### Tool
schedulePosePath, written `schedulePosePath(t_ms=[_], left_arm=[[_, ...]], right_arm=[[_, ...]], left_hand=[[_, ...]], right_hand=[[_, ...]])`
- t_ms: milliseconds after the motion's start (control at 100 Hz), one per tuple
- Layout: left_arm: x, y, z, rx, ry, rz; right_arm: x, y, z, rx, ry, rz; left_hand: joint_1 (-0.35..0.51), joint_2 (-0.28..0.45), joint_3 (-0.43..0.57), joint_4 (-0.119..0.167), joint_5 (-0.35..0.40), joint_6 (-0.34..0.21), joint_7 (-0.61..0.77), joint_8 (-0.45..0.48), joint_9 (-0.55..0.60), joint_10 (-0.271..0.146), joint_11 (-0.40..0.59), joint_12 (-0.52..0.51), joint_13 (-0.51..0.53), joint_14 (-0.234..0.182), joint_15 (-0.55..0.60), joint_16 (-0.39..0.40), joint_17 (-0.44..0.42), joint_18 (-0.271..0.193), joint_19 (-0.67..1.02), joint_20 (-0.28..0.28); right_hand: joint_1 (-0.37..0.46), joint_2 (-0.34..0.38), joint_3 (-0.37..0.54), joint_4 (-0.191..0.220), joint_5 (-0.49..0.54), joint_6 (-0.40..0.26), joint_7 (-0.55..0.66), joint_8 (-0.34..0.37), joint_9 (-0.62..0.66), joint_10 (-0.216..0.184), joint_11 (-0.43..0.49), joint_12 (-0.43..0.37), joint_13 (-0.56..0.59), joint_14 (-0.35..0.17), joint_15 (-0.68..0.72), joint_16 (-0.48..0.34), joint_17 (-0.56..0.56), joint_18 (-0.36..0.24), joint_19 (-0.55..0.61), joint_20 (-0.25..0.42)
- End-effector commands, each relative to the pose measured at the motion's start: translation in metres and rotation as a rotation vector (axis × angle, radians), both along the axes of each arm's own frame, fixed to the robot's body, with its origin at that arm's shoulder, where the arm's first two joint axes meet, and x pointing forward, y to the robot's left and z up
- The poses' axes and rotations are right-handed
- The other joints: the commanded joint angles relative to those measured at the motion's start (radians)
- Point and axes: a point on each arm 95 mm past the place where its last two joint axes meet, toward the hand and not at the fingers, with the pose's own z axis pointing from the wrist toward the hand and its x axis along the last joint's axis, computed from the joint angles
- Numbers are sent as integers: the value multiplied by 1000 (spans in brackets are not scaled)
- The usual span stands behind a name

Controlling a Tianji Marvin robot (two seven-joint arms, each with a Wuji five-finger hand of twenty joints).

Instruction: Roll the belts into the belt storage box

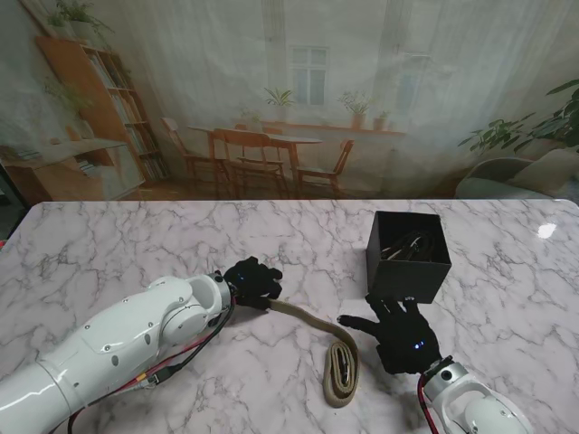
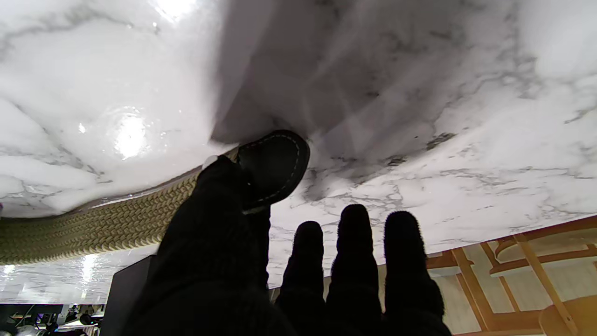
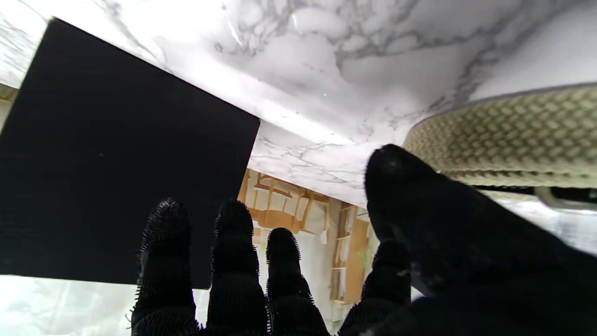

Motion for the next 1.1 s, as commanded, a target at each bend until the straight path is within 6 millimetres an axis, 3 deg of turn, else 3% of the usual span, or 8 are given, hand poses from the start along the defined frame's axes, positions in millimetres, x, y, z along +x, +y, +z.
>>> schedulePosePath(t_ms=[0,170,400,710,810,900,1030,1090], left_arm=[[0,-4,2,1,6,-11],[-1,-4,2,-2,9,-9],[0,-5,3,-6,11,-11],[-2,-6,2,-14,15,-11],[-3,-5,2,-13,15,-13],[-3,-4,2,-12,13,-13],[-4,-2,3,-7,14,-18],[-6,-1,3,-5,17,-20]], right_arm=[[4,-2,-1,8,33,11],[8,1,-2,1,80,106],[11,11,-4,-5,105,163],[18,24,-10,-17,177,208],[18,26,-12,-12,190,208],[19,25,-12,-15,193,205],[20,24,-12,-13,192,188],[20,23,-12,-5,186,179]], left_hand=[[28,-31,30,18,39,-7,0,16,19,7,-13,11,18,10,-21,-8,-9,26,16,11],[29,-34,33,17,42,-5,-2,18,22,8,-14,12,19,10,-21,-8,-9,25,15,11],[27,-33,35,17,43,-6,-6,21,21,7,-15,12,19,10,-22,-8,-9,25,14,11],[26,-33,36,16,43,-7,-9,23,22,7,-15,12,19,10,-22,-8,-10,27,11,10],[25,-33,35,15,43,-9,-9,24,22,7,-15,12,19,10,-23,-8,-10,27,11,10],[24,-33,35,15,44,-8,-10,24,23,7,-15,12,19,11,-23,-8,-10,27,11,10],[24,-34,36,15,45,-9,-10,24,26,5,-15,12,19,11,-23,-8,-10,27,11,10],[25,-36,36,15,47,-8,-10,24,29,6,-15,12,20,12,-23,-8,-10,27,11,10]], right_hand=[[48,-18,58,-16,-20,-62,-25,-21,-22,-9,-23,-10,2,-6,-16,-16,-6,33,-22,-19],[110,15,105,-26,-17,-64,124,19,-49,-26,-33,-18,-24,-22,-29,-33,-18,35,-51,-54],[134,34,117,-27,37,-67,166,12,-54,-31,-46,-24,-46,-28,-37,-36,-33,32,-66,-65],[210,48,160,-21,232,-91,250,33,-51,-48,-87,-42,-78,-42,-45,-40,-51,32,-85,-79],[121,33,113,-32,333,-116,311,88,-50,-39,-85,-39,-85,-37,-46,-41,-55,38,-88,-86],[-52,-25,30,-43,412,-142,370,175,-40,-22,-48,-22,-87,-29,-43,-41,-59,52,-85,-92],[-156,-59,-81,-131,386,-160,482,280,-8,-13,-11,-6,-81,-15,-36,-38,-60,66,-78,-94],[-181,-50,-129,-134,371,-141,523,305,6,-10,-1,-2,-72,-8,-33,-36,-56,68,-75,-93]])
